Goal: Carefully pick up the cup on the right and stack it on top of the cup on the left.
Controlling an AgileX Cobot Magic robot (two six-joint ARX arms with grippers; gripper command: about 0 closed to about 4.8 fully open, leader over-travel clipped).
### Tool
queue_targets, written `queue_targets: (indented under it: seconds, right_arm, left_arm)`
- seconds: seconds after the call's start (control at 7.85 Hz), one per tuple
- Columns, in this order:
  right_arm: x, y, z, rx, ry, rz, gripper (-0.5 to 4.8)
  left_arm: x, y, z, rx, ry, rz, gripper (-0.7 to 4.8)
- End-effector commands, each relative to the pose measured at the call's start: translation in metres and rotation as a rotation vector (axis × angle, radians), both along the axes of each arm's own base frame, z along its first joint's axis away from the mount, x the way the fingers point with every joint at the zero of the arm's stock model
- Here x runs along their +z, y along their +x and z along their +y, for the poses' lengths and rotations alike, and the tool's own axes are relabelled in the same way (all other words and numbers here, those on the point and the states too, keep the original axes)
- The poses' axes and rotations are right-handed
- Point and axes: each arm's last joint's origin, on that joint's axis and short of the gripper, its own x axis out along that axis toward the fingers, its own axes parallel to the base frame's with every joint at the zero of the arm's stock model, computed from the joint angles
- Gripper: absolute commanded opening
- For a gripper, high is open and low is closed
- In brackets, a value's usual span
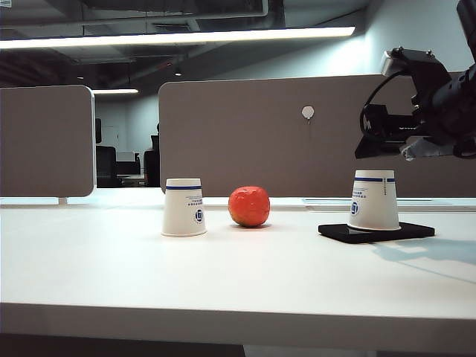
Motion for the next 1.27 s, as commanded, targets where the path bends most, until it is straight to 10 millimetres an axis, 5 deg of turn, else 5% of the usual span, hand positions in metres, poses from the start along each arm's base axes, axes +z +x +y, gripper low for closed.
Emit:
queue_targets:
  seconds: [0.13, 0.64, 1.27]
  right_arm:
    - [0.003, 0.006, 0.001, 0.027, -0.076, -0.114, 4.79]
    - [-0.020, 0.021, 0.004, 0.038, -0.022, -0.150, 4.79]
    - [-0.021, 0.026, 0.001, -0.039, 0.013, -0.185, 4.79]
  left_arm:
    - [0.002, 0.000, 0.000, 0.012, -0.006, -0.013, -0.05]
    - [0.006, -0.001, 0.001, 0.013, -0.015, -0.056, -0.05]
    - [0.006, -0.001, 0.001, 0.013, -0.015, -0.056, -0.05]
